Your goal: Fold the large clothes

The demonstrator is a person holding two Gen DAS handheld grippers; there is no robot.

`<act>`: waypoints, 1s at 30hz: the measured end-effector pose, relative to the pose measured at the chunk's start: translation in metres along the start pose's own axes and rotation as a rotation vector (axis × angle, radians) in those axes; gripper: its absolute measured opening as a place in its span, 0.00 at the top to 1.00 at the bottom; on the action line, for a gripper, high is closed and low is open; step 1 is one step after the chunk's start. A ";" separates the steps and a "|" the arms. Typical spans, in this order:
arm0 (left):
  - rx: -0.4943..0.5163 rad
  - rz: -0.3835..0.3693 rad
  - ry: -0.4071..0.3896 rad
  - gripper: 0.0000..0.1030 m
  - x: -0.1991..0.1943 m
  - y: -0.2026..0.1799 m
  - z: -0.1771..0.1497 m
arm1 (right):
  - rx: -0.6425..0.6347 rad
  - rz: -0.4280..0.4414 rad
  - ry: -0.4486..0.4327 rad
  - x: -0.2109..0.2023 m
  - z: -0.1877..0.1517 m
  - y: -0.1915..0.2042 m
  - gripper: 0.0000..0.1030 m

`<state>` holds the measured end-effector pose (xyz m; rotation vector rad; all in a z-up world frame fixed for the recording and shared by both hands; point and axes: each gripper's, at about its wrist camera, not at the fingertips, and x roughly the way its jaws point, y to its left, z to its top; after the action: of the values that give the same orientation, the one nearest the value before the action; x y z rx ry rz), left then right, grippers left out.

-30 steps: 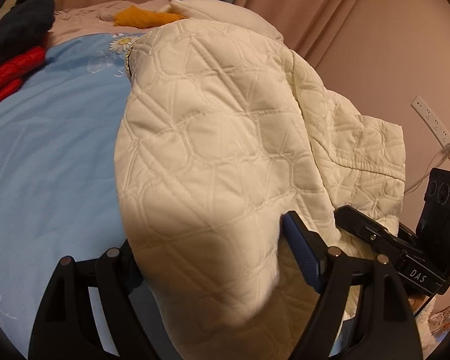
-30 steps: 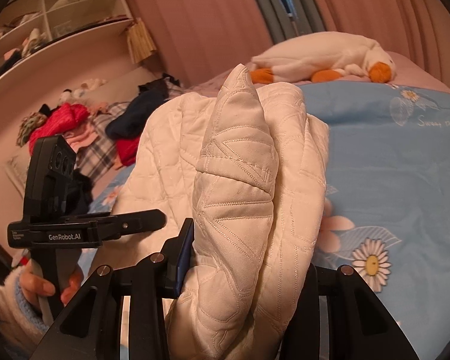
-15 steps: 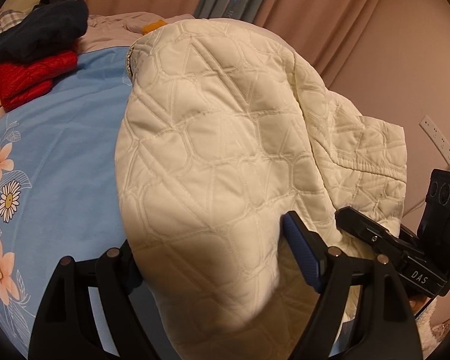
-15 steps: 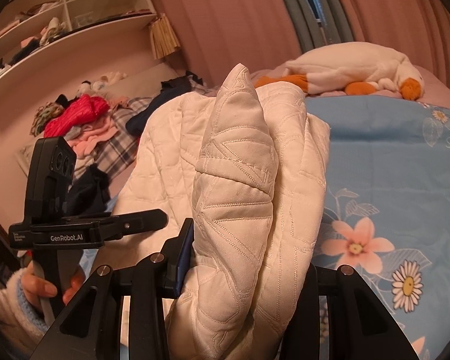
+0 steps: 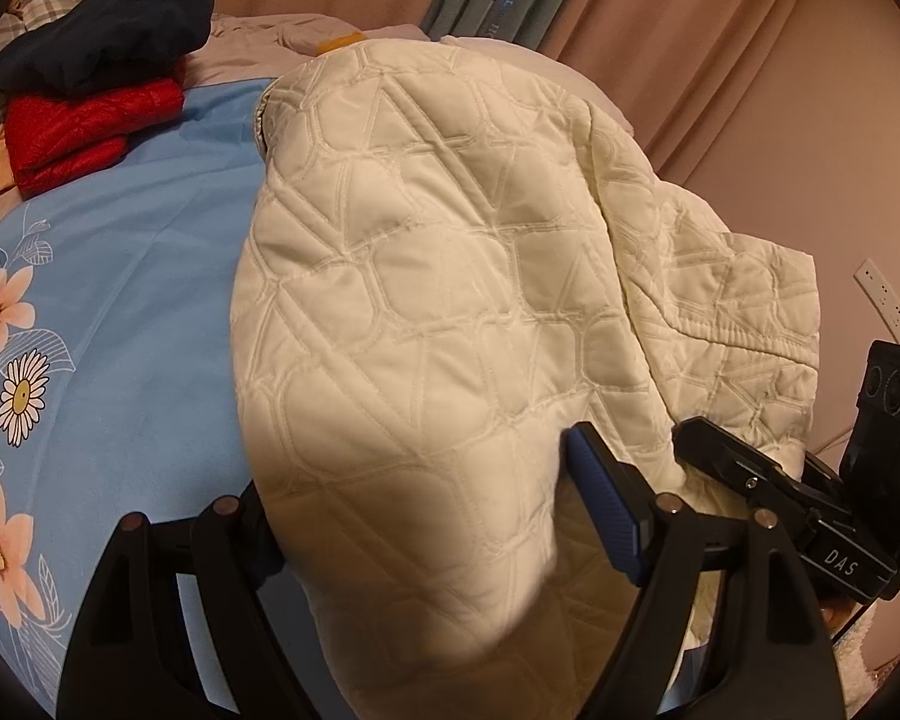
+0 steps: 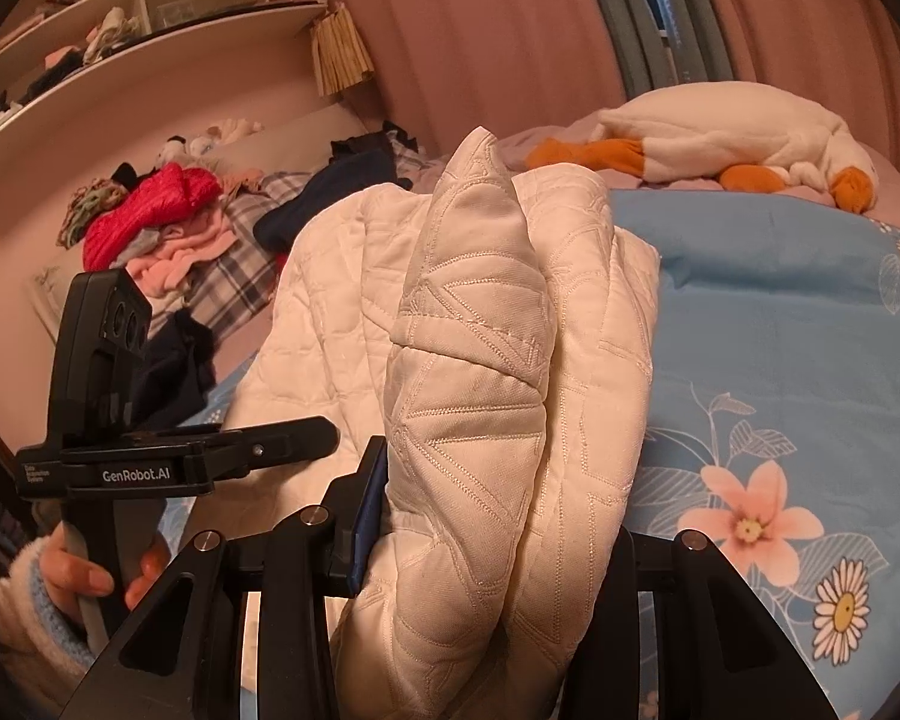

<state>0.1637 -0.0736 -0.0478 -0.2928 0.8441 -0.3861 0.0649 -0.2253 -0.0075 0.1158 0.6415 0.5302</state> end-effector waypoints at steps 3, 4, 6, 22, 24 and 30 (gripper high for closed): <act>-0.003 0.007 0.004 0.21 0.000 -0.002 0.000 | 0.003 0.001 0.006 0.006 0.002 -0.001 0.59; -0.003 0.008 0.005 0.21 0.000 -0.003 0.000 | 0.003 0.002 0.007 0.008 0.002 -0.001 0.59; -0.003 0.011 0.007 0.21 0.000 -0.005 0.000 | 0.004 0.001 0.008 0.011 0.003 -0.002 0.59; 0.000 0.025 0.010 0.21 -0.002 -0.012 0.004 | 0.028 -0.010 0.007 0.035 0.014 -0.012 0.59; 0.004 0.025 0.005 0.21 -0.001 -0.012 0.004 | 0.027 -0.013 0.002 0.038 0.016 -0.014 0.59; 0.016 0.028 -0.005 0.21 0.002 -0.012 0.004 | 0.027 -0.021 -0.011 0.047 0.021 -0.018 0.59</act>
<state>0.1657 -0.0843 -0.0415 -0.2667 0.8388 -0.3653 0.1174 -0.2159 -0.0209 0.1369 0.6386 0.5001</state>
